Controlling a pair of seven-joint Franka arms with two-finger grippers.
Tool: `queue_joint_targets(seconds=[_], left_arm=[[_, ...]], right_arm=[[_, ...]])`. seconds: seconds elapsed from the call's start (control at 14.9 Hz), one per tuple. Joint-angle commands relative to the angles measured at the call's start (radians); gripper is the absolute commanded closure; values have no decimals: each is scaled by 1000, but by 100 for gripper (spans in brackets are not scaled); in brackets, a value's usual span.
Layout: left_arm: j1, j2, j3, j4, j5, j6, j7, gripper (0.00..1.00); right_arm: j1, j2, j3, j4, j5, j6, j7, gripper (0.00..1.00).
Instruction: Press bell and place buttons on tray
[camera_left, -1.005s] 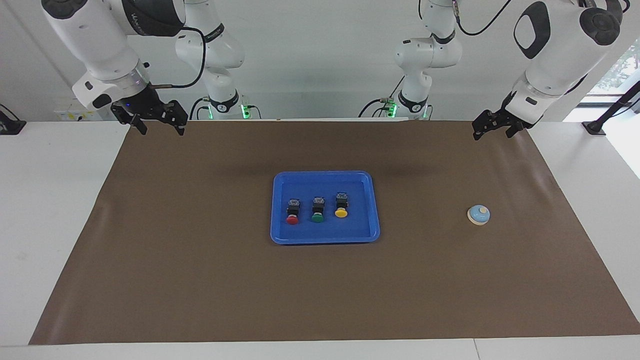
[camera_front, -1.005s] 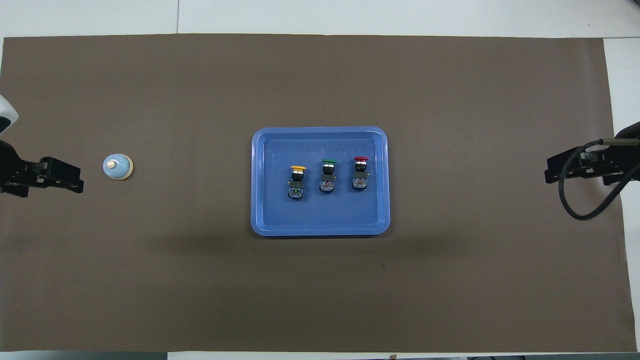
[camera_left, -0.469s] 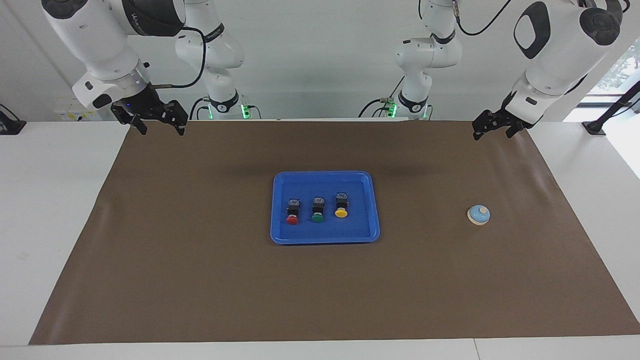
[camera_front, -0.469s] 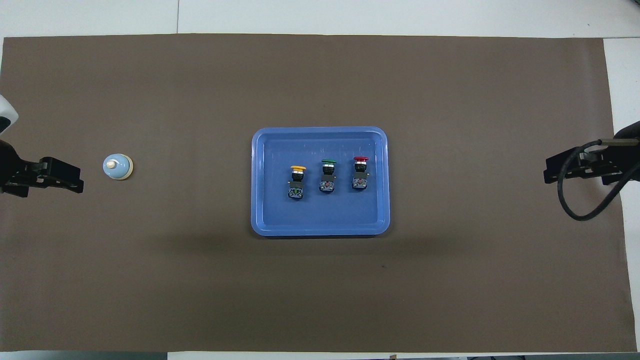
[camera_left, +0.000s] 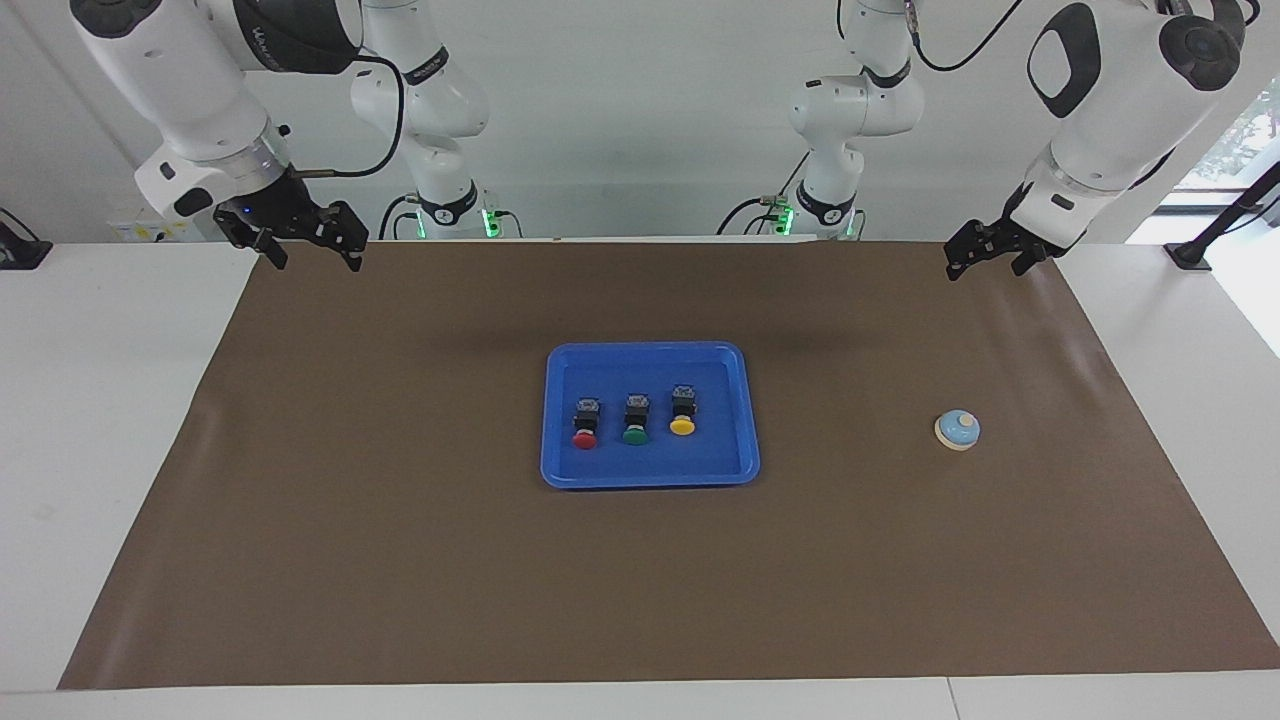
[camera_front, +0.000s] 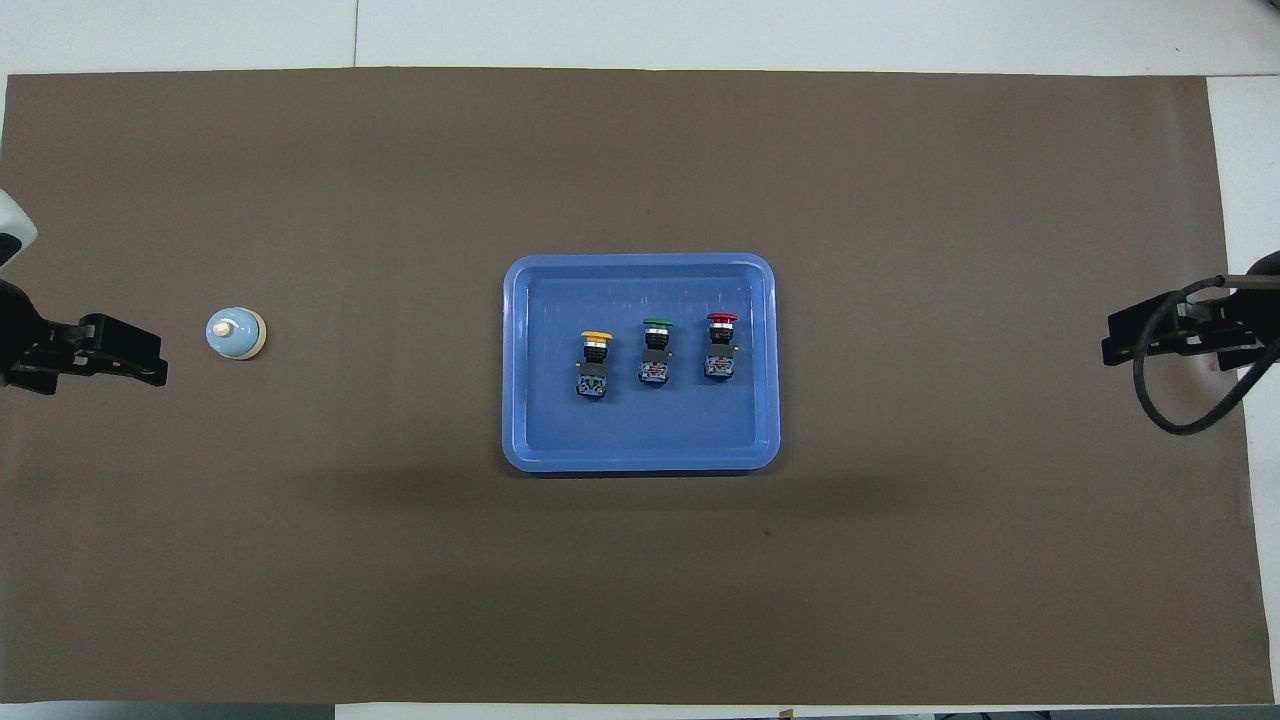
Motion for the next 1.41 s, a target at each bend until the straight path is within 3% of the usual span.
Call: queue_joint_targets(seconds=[0.0, 0.2, 0.94, 1.0, 1.07, 1.14, 1.34], left_arm=[[6, -11, -2, -3, -9, 4, -6, 0], [6, -11, -2, -3, -9, 4, -6, 0], [-6, -9, -5, -1, -3, 12, -8, 0], [-5, -9, -5, -4, 2, 40, -5, 24], [7, -9, -5, -9, 5, 59, 0, 84], [17, -9, 0, -20, 3, 65, -6, 100], [67, 15, -2, -67, 3, 178, 1, 100]], right_arm=[[-16, -14, 5, 6, 17, 1, -36, 0], [-18, -12, 2, 52, 11, 5, -36, 0], [-13, -32, -6, 37, 9, -2, -29, 0], [-13, -32, -6, 37, 9, -2, -31, 0], [-13, -32, -6, 37, 9, -2, -29, 0], [-13, -32, -6, 37, 9, -2, -31, 0], [-13, -32, -6, 37, 9, -2, -31, 0]])
